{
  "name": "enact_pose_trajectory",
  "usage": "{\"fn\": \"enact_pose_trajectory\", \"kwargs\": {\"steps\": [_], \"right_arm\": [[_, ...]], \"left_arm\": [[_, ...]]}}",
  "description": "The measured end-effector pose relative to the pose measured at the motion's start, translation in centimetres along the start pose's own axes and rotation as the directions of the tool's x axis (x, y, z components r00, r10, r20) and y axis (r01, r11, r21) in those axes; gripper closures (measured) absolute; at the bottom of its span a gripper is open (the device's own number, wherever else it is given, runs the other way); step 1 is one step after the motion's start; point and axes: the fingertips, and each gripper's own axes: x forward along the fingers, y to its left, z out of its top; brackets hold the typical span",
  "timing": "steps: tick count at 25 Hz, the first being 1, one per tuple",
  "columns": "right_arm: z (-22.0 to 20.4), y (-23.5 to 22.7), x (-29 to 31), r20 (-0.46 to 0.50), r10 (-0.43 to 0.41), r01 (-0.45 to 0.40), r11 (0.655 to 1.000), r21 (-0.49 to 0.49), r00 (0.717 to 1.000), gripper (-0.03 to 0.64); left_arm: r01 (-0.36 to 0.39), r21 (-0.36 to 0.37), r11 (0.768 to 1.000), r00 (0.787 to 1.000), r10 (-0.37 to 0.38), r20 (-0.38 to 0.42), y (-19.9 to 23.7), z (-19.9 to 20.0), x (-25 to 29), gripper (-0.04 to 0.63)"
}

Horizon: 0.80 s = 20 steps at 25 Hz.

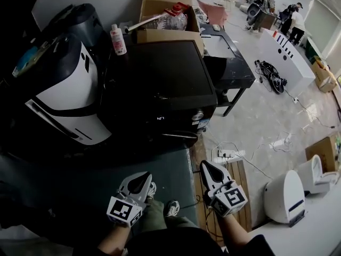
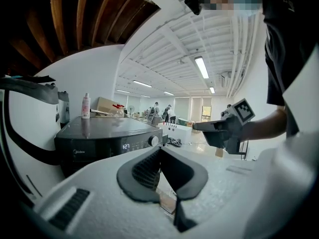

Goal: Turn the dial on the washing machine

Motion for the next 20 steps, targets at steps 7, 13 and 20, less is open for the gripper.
{"fn": "enact_pose_trajectory", "kwargs": {"steps": [7,13,20], "right_arm": [[0.29,0.32,-0.94,-0.001,-0.011,0.011,1.000,0.000,1.000,0.617],[0.26,0.64,-0.96,-0.008,-0.011,0.011,1.000,-0.002,1.000,0.617],[0.31,0.77,-0.26,-0.004,-0.008,0.008,1.000,-0.003,1.000,0.617]], "left_arm": [[0.004,0.015,1.000,1.000,-0.004,0.012,-0.71,0.80,-0.35,0.584],[-0.003,0.018,1.000,1.000,0.002,0.014,-0.69,0.92,-0.76,0.584],[0.008,0.026,1.000,1.000,-0.009,0.018,-0.50,0.85,-0.53,0.584]]}}
